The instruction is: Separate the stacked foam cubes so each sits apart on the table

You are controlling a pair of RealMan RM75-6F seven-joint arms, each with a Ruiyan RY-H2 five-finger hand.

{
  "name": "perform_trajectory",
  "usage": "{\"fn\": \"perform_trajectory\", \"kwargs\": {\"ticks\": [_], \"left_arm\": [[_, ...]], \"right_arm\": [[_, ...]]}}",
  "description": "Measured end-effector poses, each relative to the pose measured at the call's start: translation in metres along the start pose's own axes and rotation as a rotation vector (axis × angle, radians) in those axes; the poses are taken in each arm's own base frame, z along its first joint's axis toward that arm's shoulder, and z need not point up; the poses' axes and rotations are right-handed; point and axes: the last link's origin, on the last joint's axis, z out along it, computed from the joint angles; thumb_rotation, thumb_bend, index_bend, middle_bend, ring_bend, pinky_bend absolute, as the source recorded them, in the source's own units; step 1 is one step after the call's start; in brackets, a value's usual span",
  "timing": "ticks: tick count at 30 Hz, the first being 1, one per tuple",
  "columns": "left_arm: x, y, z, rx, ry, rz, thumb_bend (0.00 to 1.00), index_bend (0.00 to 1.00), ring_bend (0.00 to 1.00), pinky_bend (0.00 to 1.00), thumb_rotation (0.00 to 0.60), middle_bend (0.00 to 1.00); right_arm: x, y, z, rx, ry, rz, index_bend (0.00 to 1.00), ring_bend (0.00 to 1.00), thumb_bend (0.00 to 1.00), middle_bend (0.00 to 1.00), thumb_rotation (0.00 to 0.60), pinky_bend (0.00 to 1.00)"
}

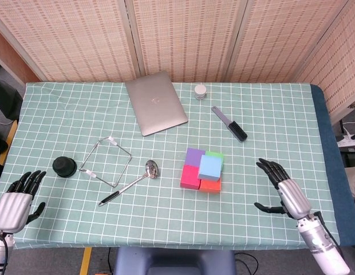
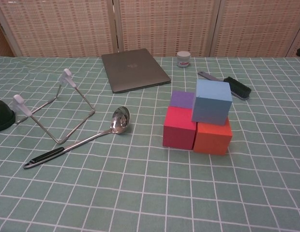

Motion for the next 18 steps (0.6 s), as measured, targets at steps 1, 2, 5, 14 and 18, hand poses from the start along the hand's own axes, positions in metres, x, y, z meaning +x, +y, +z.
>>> {"fn": "perform_trajectory", "kwargs": {"ticks": [1, 2, 5, 14, 18], "left_arm": [[0.000, 0.000, 0.000, 0.001, -0.001, 0.003, 0.33, 0.09, 0.10, 0.28, 0.600, 0.09], [0.000, 0.000, 0.000, 0.001, -0.002, 0.004, 0.33, 0.09, 0.10, 0.28, 0.600, 0.10], [0.000, 0.000, -0.001, 0.001, -0.001, 0.007, 0.33, 0.09, 0.10, 0.28, 0.600, 0.10], [0.005, -0.003, -0.002, 0.016, 0.015, 0.002, 0.33, 0.09, 0.10, 0.28, 0.600, 0.09], [0.007, -0.004, -0.003, 0.017, 0.019, -0.002, 0.33, 0.09, 0.10, 0.28, 0.600, 0.09]], "right_arm": [[-0.002, -0.002, 0.006, 0.003, -0.013, -0.001, 0.00, 0.00, 0.05, 0.00, 0.600, 0.05], [-0.004, -0.004, 0.014, 0.006, -0.029, -0.006, 0.00, 0.00, 0.05, 0.00, 0.600, 0.05], [-0.011, -0.010, 0.033, 0.010, -0.050, -0.036, 0.00, 0.00, 0.05, 0.00, 0.600, 0.05], [-0.040, -0.043, 0.090, 0.031, -0.107, -0.095, 0.02, 0.00, 0.05, 0.00, 0.600, 0.10], [-0.050, -0.054, 0.107, 0.032, -0.120, -0.112, 0.06, 0.00, 0.05, 0.03, 0.600, 0.12]]}}
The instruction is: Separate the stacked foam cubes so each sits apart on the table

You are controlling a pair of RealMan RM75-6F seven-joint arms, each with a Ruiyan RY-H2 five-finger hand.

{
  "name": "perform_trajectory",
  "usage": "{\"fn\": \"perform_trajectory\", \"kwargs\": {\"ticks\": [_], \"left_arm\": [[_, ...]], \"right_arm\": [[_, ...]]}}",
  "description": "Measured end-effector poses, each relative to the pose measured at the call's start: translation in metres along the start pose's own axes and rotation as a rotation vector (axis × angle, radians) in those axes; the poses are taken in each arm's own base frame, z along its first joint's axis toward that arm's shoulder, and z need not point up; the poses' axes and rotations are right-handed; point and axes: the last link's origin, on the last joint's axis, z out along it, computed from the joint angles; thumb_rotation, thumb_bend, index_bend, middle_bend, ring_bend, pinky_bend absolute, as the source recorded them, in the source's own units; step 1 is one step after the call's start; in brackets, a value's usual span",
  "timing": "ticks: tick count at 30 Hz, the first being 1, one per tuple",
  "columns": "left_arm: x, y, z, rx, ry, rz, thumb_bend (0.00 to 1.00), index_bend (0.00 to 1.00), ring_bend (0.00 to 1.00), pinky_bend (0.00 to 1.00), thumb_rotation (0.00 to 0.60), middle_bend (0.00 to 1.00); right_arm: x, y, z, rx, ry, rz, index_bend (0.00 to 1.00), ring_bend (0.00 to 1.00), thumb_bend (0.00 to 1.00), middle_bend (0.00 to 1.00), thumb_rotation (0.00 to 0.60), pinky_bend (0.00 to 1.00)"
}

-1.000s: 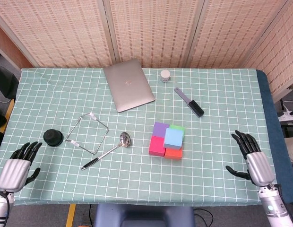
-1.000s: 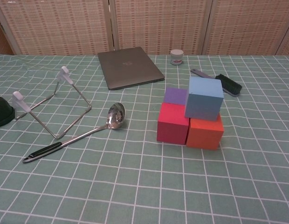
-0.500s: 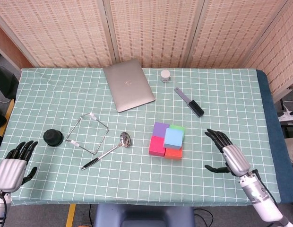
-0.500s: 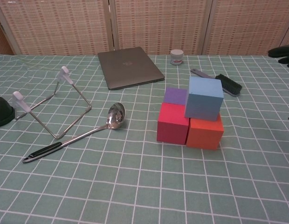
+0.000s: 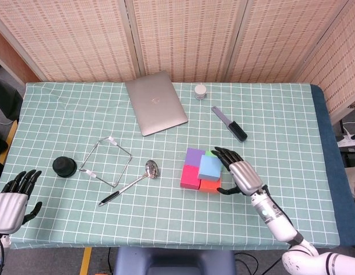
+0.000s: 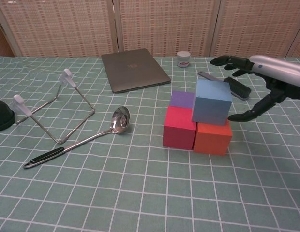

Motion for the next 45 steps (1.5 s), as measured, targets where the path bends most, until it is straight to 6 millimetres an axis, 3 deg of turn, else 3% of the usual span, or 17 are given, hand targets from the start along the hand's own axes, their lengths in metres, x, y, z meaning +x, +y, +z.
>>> {"fn": "perform_trajectory", "kwargs": {"ticks": [2, 5, 9, 15, 22, 27, 35, 41, 45], "left_arm": [[0.000, 0.000, 0.000, -0.002, -0.001, -0.001, 0.33, 0.10, 0.10, 0.28, 0.600, 0.09], [0.000, 0.000, 0.000, -0.004, -0.003, -0.001, 0.33, 0.10, 0.10, 0.28, 0.600, 0.10], [0.000, 0.000, 0.000, -0.002, -0.002, -0.001, 0.33, 0.09, 0.10, 0.28, 0.600, 0.10], [0.001, 0.000, 0.000, -0.001, 0.001, -0.005, 0.33, 0.09, 0.10, 0.28, 0.600, 0.10], [0.001, -0.001, 0.000, 0.000, -0.001, -0.003, 0.33, 0.10, 0.10, 0.28, 0.600, 0.09], [0.001, 0.000, 0.000, 0.000, -0.002, -0.005, 0.33, 0.10, 0.10, 0.28, 0.600, 0.10], [0.001, 0.001, 0.000, 0.000, -0.001, -0.004, 0.33, 0.10, 0.10, 0.28, 0.600, 0.10], [-0.002, 0.005, 0.000, -0.018, -0.011, -0.006, 0.33, 0.10, 0.10, 0.28, 0.600, 0.10], [-0.006, 0.009, 0.000, -0.038, -0.030, 0.002, 0.33, 0.10, 0.10, 0.28, 0.600, 0.10]], "right_arm": [[-0.003, -0.005, 0.008, -0.004, 0.007, -0.010, 0.12, 0.02, 0.05, 0.09, 0.600, 0.18], [-0.008, -0.011, 0.018, -0.011, 0.029, -0.023, 0.23, 0.09, 0.05, 0.18, 0.600, 0.34], [-0.011, -0.017, 0.025, -0.017, 0.067, -0.037, 0.38, 0.28, 0.05, 0.34, 0.600, 0.50], [-0.014, -0.017, 0.026, -0.028, 0.108, -0.068, 0.48, 0.40, 0.06, 0.44, 0.600, 0.62], [-0.005, -0.015, 0.019, -0.027, 0.180, -0.064, 0.51, 0.42, 0.07, 0.46, 0.600, 0.63], [0.013, -0.005, -0.003, -0.013, 0.246, -0.088, 0.51, 0.42, 0.07, 0.46, 0.600, 0.64], [0.021, 0.040, -0.064, -0.099, 0.168, -0.264, 0.51, 0.42, 0.07, 0.46, 0.600, 0.64], [0.013, 0.069, -0.087, -0.130, 0.132, -0.321, 0.50, 0.42, 0.07, 0.46, 0.600, 0.63], [0.007, 0.088, -0.092, -0.150, 0.115, -0.319, 0.44, 0.38, 0.07, 0.45, 0.600, 0.56]]}}
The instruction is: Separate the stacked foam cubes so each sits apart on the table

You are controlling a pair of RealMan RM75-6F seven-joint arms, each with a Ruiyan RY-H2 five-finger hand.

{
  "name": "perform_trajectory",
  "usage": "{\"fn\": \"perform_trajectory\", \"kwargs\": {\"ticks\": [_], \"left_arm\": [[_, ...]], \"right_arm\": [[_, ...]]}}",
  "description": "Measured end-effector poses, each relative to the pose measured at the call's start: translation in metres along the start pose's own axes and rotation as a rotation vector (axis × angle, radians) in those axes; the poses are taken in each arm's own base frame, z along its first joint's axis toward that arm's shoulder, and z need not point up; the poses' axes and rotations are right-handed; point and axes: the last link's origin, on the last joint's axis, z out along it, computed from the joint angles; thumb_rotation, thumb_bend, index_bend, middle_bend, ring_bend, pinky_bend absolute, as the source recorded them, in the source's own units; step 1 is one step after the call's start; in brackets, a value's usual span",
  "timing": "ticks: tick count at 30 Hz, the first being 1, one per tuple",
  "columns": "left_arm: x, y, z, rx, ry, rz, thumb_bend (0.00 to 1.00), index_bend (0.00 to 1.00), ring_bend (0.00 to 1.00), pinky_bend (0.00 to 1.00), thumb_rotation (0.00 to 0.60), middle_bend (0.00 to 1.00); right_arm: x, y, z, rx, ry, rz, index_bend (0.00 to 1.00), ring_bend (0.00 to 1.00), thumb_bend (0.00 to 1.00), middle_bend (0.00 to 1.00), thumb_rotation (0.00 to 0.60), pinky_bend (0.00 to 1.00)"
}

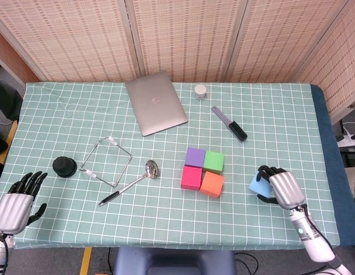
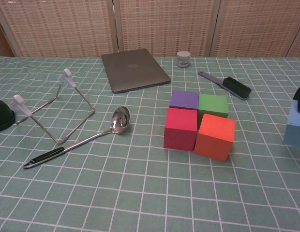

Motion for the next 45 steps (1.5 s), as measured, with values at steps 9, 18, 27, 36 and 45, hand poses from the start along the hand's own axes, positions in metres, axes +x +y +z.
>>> {"fn": "perform_trajectory", "kwargs": {"ticks": [9, 18, 27, 36, 45], "left_arm": [[-0.001, 0.001, 0.000, -0.002, -0.006, -0.002, 0.33, 0.10, 0.10, 0.28, 0.600, 0.10], [-0.003, 0.002, 0.000, -0.005, -0.013, 0.001, 0.33, 0.10, 0.10, 0.28, 0.600, 0.10], [-0.003, 0.002, 0.000, -0.006, -0.015, 0.005, 0.33, 0.10, 0.10, 0.28, 0.600, 0.10], [-0.001, 0.001, -0.001, -0.002, -0.009, 0.004, 0.33, 0.10, 0.10, 0.28, 0.600, 0.10], [-0.002, 0.001, -0.001, -0.004, -0.011, 0.005, 0.33, 0.10, 0.10, 0.28, 0.600, 0.10]], "right_arm": [[-0.024, 0.017, 0.004, -0.002, -0.092, 0.057, 0.06, 0.00, 0.07, 0.05, 0.600, 0.08], [-0.008, 0.007, -0.004, 0.046, -0.100, 0.165, 0.00, 0.00, 0.07, 0.00, 0.600, 0.00], [0.018, -0.031, -0.010, 0.174, -0.022, 0.232, 0.07, 0.00, 0.07, 0.00, 0.600, 0.05], [0.005, -0.058, 0.005, 0.203, -0.101, 0.195, 0.09, 0.00, 0.07, 0.04, 0.600, 0.15], [-0.010, -0.075, 0.020, 0.223, -0.168, 0.211, 0.10, 0.00, 0.07, 0.05, 0.600, 0.16]]}}
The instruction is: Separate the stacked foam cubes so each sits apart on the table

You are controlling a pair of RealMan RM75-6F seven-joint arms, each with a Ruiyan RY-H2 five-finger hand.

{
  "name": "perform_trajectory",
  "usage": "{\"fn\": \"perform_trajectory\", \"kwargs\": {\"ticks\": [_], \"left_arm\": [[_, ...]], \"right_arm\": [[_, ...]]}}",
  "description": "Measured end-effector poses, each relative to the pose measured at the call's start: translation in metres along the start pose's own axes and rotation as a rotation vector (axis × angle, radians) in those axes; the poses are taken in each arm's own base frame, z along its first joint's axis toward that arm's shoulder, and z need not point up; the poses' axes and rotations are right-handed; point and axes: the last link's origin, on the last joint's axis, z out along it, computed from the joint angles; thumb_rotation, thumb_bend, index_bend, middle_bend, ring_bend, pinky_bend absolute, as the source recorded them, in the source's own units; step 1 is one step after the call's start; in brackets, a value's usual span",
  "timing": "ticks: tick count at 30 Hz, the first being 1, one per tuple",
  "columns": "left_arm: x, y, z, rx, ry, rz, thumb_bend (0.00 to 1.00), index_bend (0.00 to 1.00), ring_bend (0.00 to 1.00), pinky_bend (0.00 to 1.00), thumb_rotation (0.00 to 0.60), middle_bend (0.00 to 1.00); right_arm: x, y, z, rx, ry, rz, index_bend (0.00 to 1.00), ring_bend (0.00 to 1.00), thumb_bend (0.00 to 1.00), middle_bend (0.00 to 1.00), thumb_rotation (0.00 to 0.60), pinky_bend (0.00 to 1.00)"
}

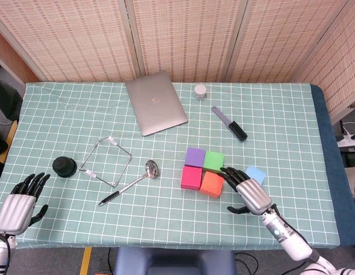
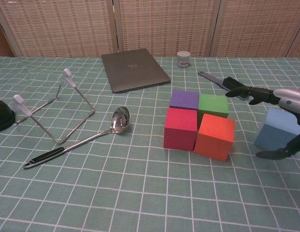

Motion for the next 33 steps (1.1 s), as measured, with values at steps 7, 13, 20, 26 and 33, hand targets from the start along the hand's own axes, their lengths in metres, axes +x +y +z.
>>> {"fn": "perform_trajectory", "kwargs": {"ticks": [7, 13, 20, 26, 33], "left_arm": [[0.001, -0.001, 0.000, 0.006, 0.005, -0.004, 0.33, 0.10, 0.10, 0.28, 0.600, 0.10], [0.002, -0.002, 0.000, 0.006, 0.007, -0.005, 0.33, 0.10, 0.10, 0.28, 0.600, 0.10], [0.001, -0.002, 0.000, 0.006, 0.006, -0.003, 0.33, 0.10, 0.10, 0.28, 0.600, 0.10], [0.001, -0.001, 0.000, 0.005, 0.006, -0.003, 0.33, 0.10, 0.10, 0.28, 0.600, 0.10], [0.001, -0.002, 0.000, 0.006, 0.005, -0.002, 0.33, 0.10, 0.10, 0.28, 0.600, 0.10]], "right_arm": [[-0.018, -0.008, 0.020, 0.004, -0.043, 0.016, 0.15, 0.05, 0.07, 0.11, 0.600, 0.22], [-0.025, -0.006, 0.028, -0.008, -0.049, 0.008, 0.19, 0.06, 0.07, 0.13, 0.600, 0.23], [-0.028, -0.003, 0.035, -0.023, -0.031, -0.007, 0.23, 0.08, 0.07, 0.16, 0.600, 0.25], [-0.032, -0.001, 0.037, -0.030, -0.027, -0.016, 0.26, 0.10, 0.07, 0.19, 0.600, 0.27], [-0.036, 0.000, 0.041, -0.024, -0.007, -0.014, 0.37, 0.22, 0.08, 0.30, 0.600, 0.38]]}}
